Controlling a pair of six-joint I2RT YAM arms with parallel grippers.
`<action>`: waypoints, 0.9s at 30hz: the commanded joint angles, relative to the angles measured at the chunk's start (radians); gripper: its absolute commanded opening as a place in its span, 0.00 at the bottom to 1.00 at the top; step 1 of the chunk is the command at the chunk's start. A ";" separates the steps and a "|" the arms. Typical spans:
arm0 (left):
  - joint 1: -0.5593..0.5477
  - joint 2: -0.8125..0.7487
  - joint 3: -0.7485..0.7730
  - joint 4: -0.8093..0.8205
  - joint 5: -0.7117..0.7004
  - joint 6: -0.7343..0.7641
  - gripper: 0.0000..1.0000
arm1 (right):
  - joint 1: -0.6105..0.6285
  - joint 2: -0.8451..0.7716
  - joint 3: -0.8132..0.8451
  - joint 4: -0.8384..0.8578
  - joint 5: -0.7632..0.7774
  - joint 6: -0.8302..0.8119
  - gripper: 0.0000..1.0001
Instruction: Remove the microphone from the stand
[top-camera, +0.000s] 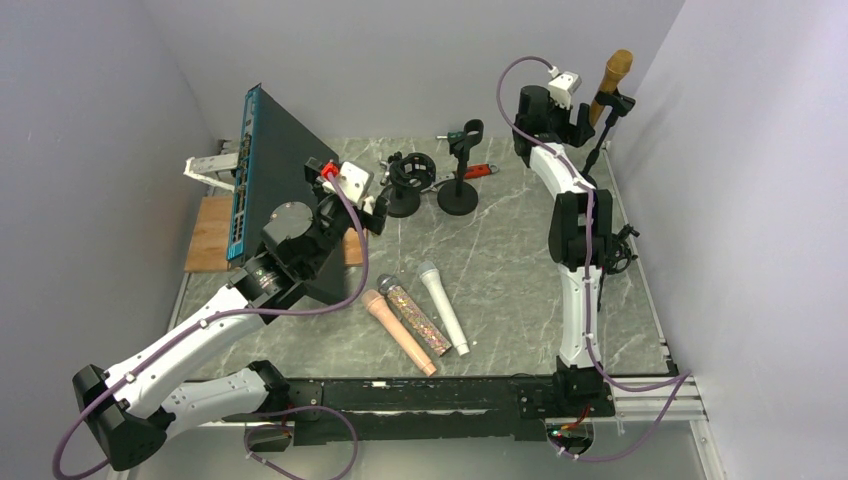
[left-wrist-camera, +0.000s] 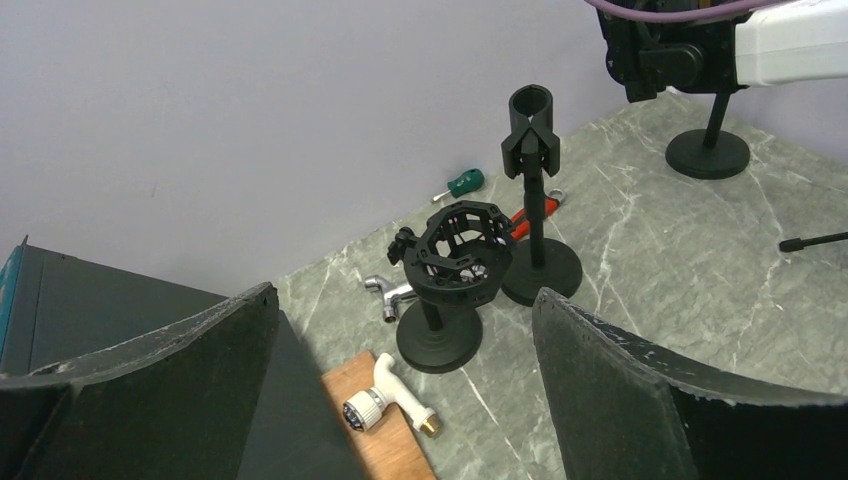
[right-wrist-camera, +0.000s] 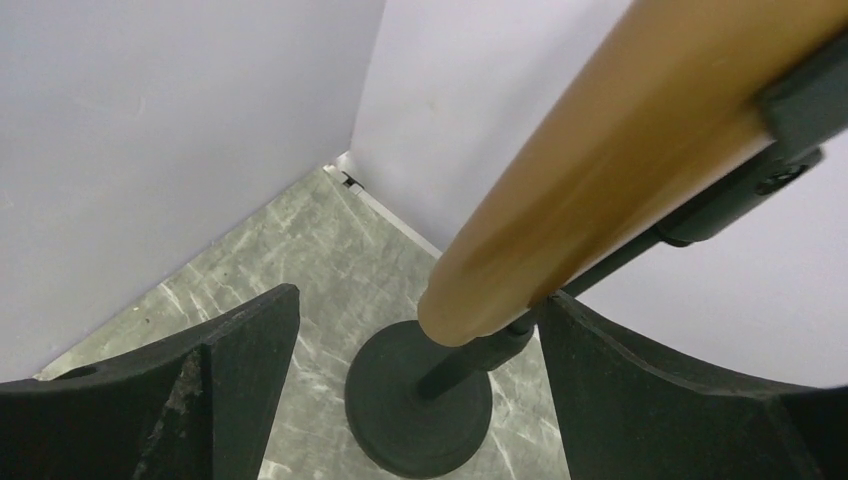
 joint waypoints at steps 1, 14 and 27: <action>0.014 -0.011 -0.003 0.054 0.008 -0.019 0.99 | -0.015 0.027 0.056 0.040 -0.014 -0.022 0.89; 0.027 -0.027 -0.008 0.059 0.019 -0.032 0.99 | -0.020 0.036 0.050 0.073 -0.071 -0.079 0.64; 0.040 -0.020 -0.004 0.053 0.036 -0.055 0.99 | -0.015 -0.070 -0.109 0.026 -0.176 0.025 0.17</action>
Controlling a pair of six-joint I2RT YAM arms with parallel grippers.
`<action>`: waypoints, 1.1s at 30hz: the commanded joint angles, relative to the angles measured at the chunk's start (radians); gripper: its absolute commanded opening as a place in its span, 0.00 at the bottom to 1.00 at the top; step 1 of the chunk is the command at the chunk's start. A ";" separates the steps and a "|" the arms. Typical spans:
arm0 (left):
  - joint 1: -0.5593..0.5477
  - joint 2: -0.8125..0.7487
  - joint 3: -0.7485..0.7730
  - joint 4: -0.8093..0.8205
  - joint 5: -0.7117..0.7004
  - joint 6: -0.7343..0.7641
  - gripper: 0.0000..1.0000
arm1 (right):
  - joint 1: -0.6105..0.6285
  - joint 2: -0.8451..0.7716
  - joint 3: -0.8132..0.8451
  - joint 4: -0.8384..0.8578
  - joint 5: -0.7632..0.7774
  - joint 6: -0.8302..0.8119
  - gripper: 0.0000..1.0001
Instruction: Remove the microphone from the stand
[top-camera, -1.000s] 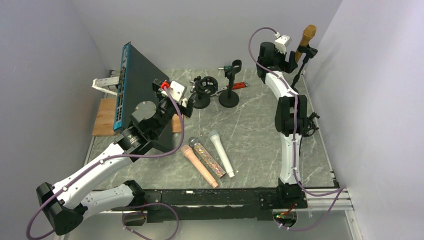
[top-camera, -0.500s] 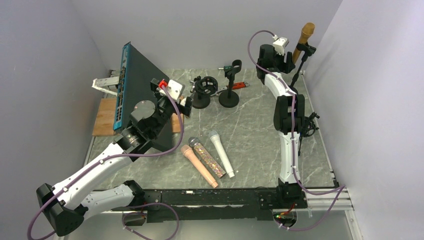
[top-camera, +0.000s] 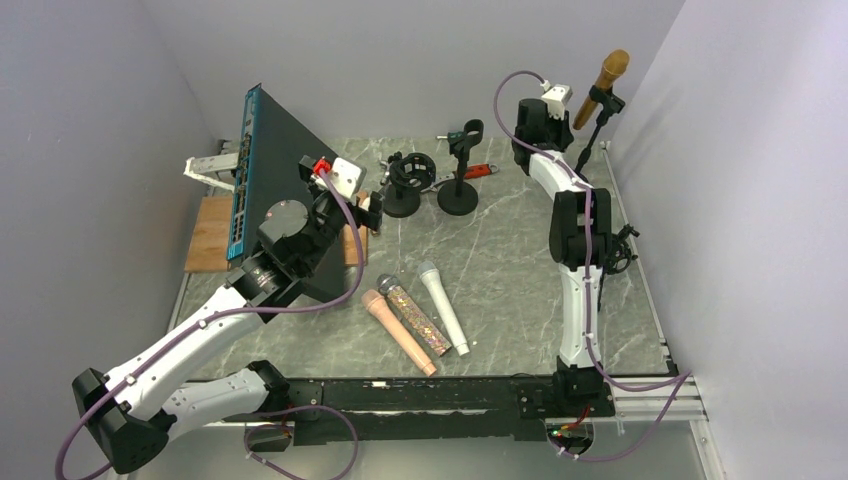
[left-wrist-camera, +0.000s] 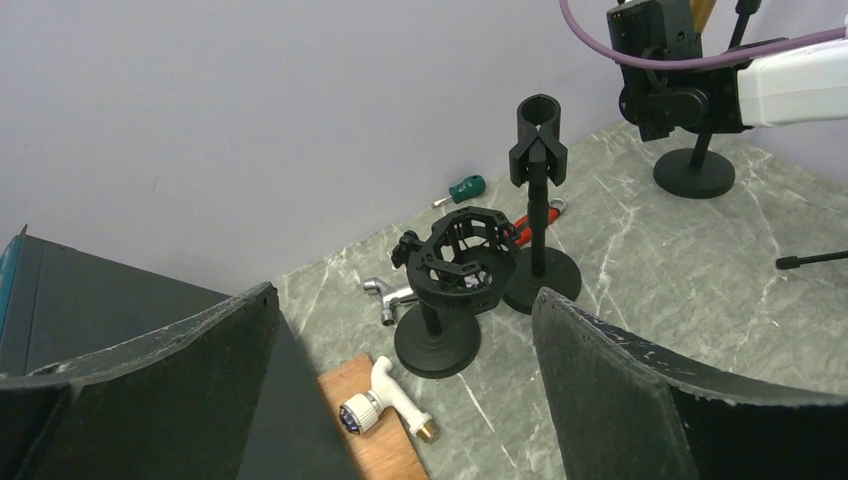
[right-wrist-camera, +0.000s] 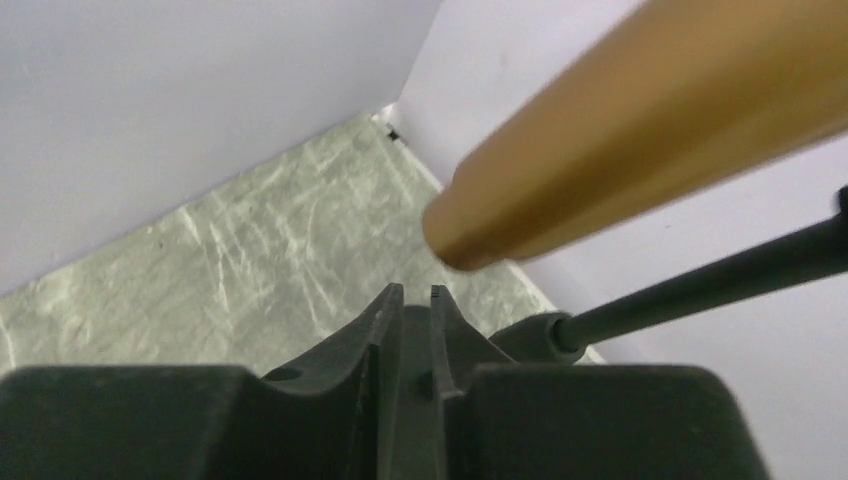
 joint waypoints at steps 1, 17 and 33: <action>0.009 -0.013 0.001 0.040 0.020 -0.025 0.99 | 0.002 -0.107 -0.068 0.014 -0.049 0.052 0.15; 0.015 -0.022 0.001 0.041 0.027 -0.034 0.99 | 0.020 -0.180 -0.106 0.118 0.061 -0.070 0.86; 0.016 -0.013 0.005 0.036 0.016 -0.023 0.99 | -0.019 -0.046 0.094 0.191 -0.017 -0.165 0.84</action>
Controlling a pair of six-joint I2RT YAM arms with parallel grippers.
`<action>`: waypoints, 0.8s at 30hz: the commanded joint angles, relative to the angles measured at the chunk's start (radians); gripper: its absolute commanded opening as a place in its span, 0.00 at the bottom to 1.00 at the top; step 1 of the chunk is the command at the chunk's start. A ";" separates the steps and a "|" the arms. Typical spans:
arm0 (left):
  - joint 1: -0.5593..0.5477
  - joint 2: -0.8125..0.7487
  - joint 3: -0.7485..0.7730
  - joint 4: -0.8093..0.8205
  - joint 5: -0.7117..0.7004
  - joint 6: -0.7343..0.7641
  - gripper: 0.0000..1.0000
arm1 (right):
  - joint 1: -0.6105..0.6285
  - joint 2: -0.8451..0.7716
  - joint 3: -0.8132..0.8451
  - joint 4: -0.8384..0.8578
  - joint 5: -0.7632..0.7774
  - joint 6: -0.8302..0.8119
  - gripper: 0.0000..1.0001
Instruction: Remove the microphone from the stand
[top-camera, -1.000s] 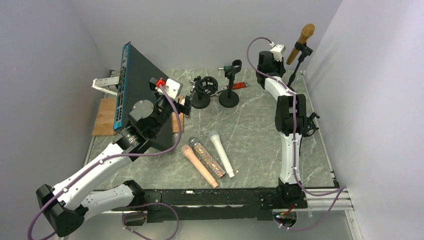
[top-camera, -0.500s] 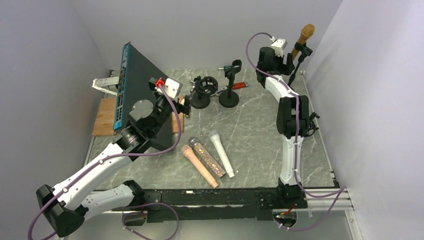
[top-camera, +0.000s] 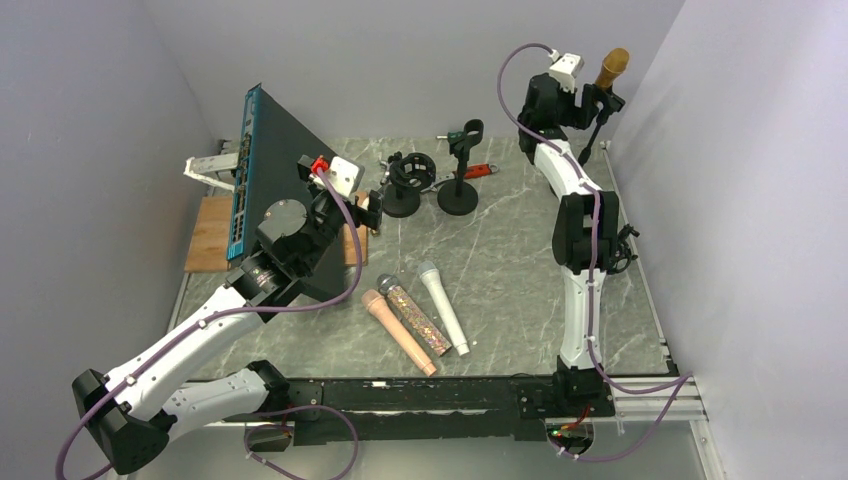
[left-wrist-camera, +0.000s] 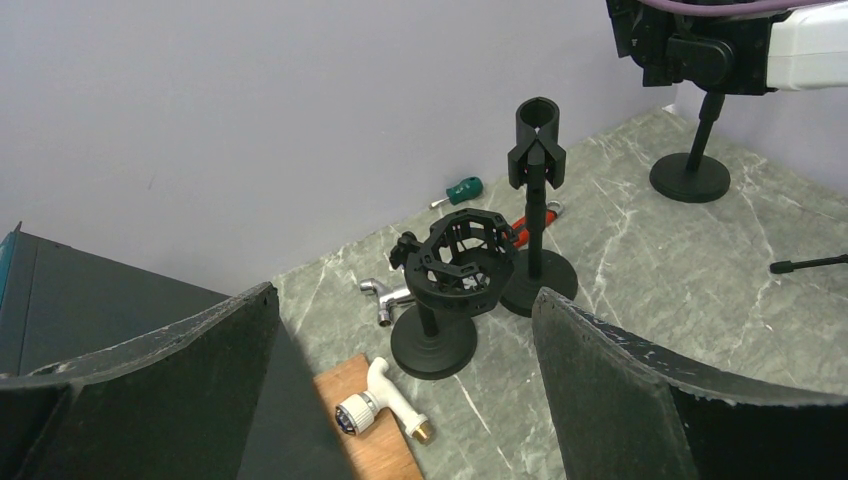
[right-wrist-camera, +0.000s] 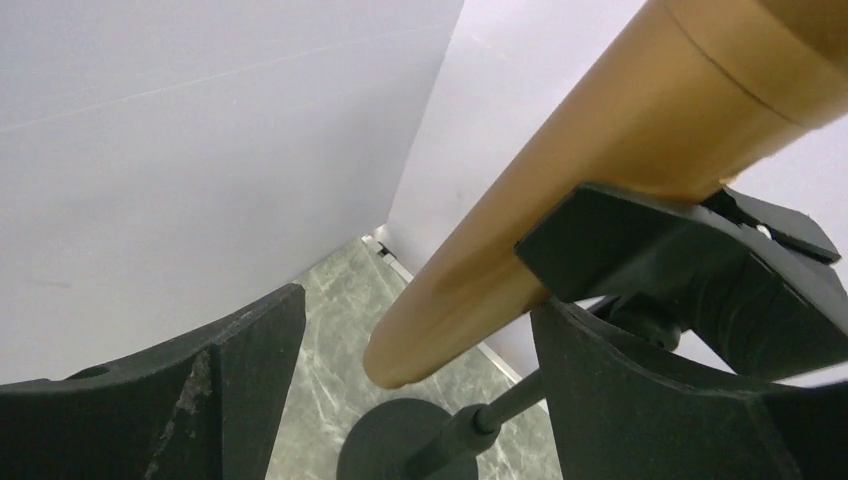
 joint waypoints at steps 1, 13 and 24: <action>0.005 -0.010 0.005 0.035 0.005 -0.005 0.99 | -0.032 0.040 0.061 0.031 -0.029 -0.008 0.82; 0.026 0.012 0.013 0.023 0.021 -0.020 0.98 | -0.062 0.061 0.046 0.095 -0.120 -0.020 0.46; 0.042 0.010 0.011 0.024 0.039 -0.047 0.98 | 0.025 -0.217 -0.384 0.249 -0.138 -0.014 0.00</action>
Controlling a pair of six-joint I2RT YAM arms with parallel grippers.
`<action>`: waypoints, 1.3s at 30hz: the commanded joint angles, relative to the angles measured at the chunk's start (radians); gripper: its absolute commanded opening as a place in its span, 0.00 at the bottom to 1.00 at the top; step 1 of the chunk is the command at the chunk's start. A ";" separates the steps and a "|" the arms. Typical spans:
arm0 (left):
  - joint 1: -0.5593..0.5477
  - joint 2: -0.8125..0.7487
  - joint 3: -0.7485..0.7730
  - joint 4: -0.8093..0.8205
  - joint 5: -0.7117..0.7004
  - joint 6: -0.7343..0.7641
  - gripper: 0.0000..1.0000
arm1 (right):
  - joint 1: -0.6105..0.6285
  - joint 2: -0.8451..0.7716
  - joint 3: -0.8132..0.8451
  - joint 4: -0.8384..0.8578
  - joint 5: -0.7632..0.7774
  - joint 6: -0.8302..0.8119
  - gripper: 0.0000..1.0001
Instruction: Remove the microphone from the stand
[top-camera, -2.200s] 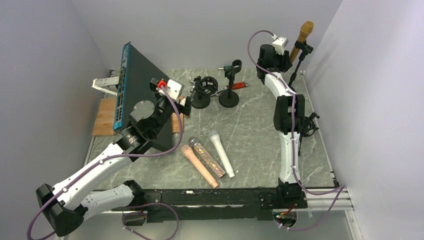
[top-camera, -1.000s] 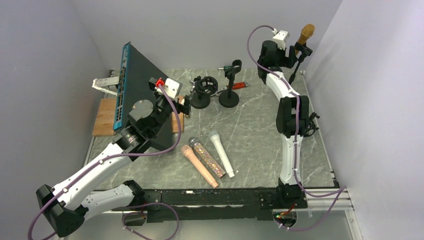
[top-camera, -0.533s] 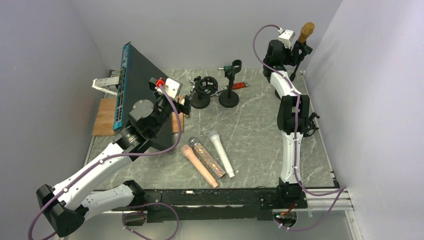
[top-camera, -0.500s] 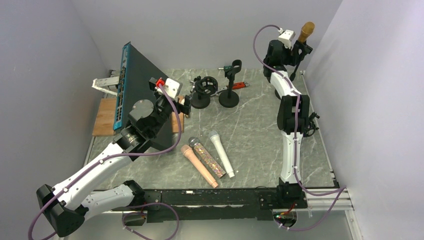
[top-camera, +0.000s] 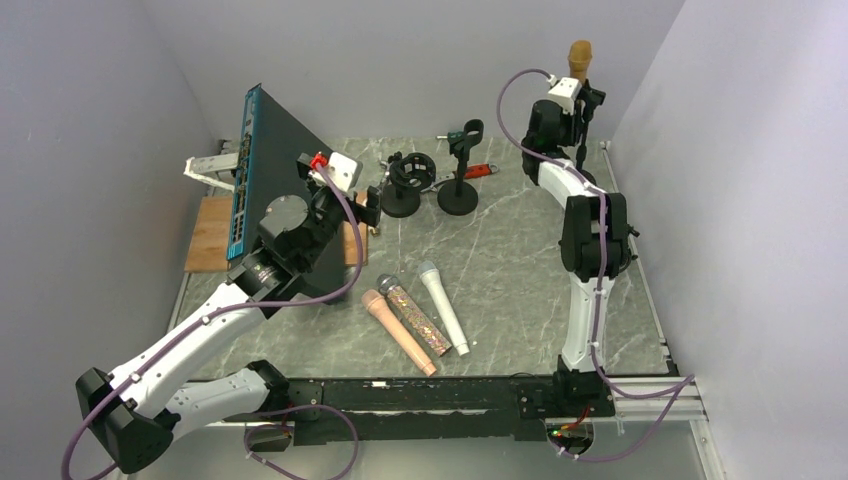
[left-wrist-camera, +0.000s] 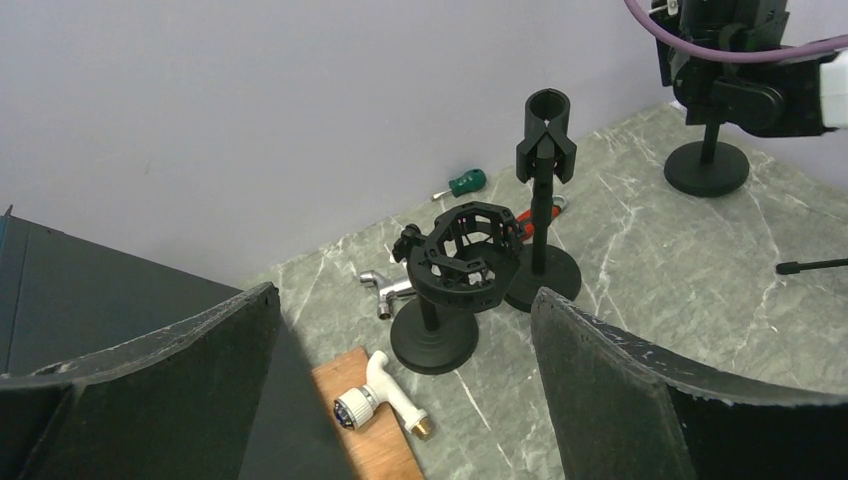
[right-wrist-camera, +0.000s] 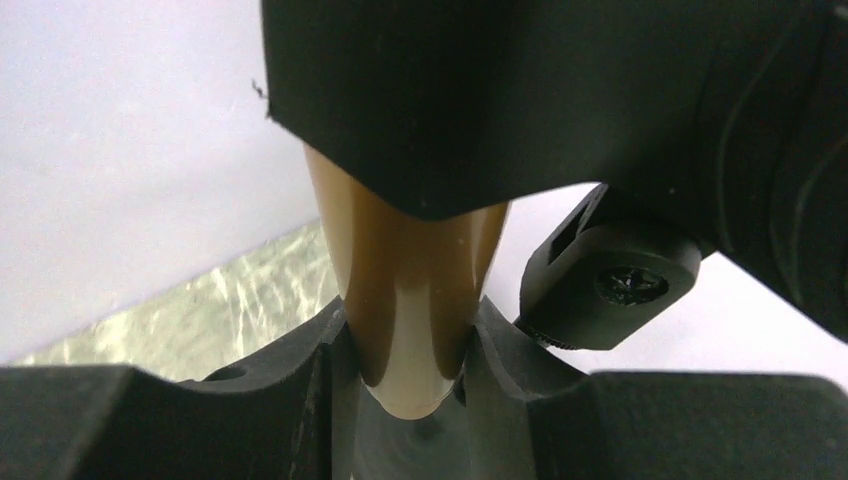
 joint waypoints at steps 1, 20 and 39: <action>0.010 -0.006 0.012 0.023 0.022 -0.027 0.98 | 0.070 -0.189 -0.181 0.106 -0.014 -0.022 0.00; 0.037 0.000 0.033 -0.007 0.060 -0.077 0.97 | 0.413 -0.976 -1.068 0.189 -0.461 0.294 0.00; 0.057 0.090 0.081 -0.057 0.186 -0.132 0.98 | 0.724 -1.116 -1.213 0.173 -0.328 0.431 0.08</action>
